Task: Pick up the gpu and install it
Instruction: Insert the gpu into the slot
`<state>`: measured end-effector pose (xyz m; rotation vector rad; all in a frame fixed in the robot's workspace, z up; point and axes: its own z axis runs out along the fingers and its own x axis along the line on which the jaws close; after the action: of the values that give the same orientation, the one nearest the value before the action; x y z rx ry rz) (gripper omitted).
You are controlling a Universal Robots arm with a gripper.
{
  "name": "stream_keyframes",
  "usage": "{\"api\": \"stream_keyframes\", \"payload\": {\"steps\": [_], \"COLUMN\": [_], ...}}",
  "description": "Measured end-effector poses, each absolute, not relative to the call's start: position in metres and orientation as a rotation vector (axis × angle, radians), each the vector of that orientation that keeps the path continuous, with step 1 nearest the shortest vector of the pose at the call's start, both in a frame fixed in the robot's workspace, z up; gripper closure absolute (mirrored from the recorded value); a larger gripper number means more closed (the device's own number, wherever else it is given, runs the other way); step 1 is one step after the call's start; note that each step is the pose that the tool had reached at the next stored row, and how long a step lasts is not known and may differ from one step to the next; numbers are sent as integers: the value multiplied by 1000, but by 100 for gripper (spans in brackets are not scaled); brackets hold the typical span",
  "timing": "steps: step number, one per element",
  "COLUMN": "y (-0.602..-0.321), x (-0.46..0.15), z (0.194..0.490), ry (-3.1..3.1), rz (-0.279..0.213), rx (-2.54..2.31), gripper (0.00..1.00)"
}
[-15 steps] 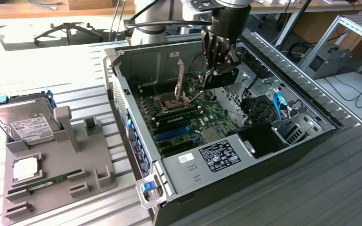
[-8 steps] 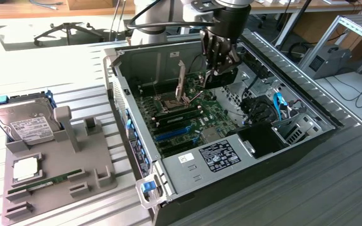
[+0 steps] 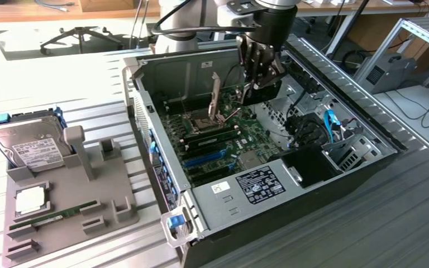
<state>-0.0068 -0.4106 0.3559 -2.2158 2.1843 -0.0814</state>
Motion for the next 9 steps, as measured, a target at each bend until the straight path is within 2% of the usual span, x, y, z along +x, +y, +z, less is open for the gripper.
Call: {"api": "stream_keyframes", "payload": {"steps": [5, 9], "y": [-411, -411], "x": [-7, -7], "z": [356, 356], "ry": [2185, 2186], "rz": [-40, -39], "rx": [-2179, -2179], "gripper": [74, 74]}}
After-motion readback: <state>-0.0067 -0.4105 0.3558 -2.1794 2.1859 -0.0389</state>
